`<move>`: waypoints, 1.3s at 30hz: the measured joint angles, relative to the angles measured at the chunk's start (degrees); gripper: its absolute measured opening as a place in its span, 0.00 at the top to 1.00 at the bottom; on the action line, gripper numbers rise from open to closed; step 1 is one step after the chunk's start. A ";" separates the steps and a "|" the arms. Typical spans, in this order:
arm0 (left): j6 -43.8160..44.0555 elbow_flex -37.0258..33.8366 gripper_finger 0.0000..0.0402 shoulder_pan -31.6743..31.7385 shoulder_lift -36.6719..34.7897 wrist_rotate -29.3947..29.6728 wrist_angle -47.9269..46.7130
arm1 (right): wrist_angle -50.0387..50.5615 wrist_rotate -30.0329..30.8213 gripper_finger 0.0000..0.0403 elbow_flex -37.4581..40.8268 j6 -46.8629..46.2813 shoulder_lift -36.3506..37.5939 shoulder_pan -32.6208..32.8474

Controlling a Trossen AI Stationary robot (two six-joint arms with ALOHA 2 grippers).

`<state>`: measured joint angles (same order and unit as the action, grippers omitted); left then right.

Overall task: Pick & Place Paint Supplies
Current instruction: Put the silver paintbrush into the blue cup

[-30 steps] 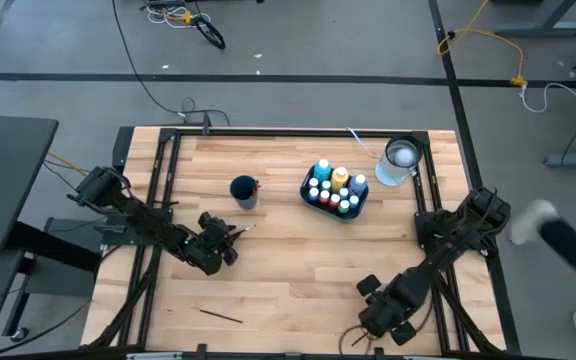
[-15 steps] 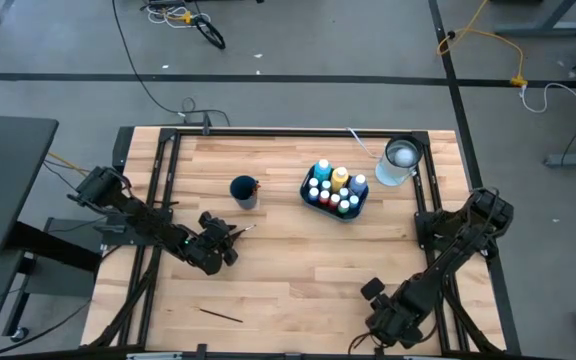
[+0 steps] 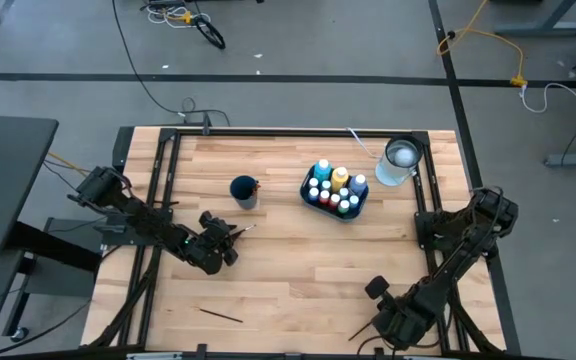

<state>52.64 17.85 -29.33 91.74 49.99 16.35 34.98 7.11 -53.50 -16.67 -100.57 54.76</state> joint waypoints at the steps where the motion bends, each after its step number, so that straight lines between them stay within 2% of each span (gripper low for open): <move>1: -0.05 0.00 0.66 0.09 0.00 0.01 0.10 | -0.09 0.81 0.95 0.04 0.62 -0.04 -0.05; 6: -2.26 -0.02 0.66 1.18 0.04 -0.03 2.40 | -0.16 1.20 0.93 0.24 3.85 -0.11 -1.04; 10: -7.05 -0.02 0.66 2.07 0.04 0.10 8.89 | -0.43 1.20 0.93 0.33 4.17 -0.09 -1.13; 14: -15.17 0.02 0.66 2.48 0.04 0.21 19.59 | -1.40 1.42 0.98 0.41 6.61 -0.04 -1.31; 18: -23.55 0.04 0.66 2.48 0.04 -0.23 33.30 | -2.26 2.59 0.98 0.49 7.15 0.02 -1.91; 24: -33.17 0.11 0.66 2.50 0.02 -5.90 49.98 | -4.19 3.34 0.99 0.75 11.51 1.45 -4.13; 39: -31.86 2.43 0.66 2.97 0.02 -10.50 51.01 | -11.12 12.45 1.00 0.72 29.38 1.69 -15.43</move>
<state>20.78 20.28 -26.36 91.77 39.49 67.36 23.86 19.56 -52.77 12.71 -98.88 39.33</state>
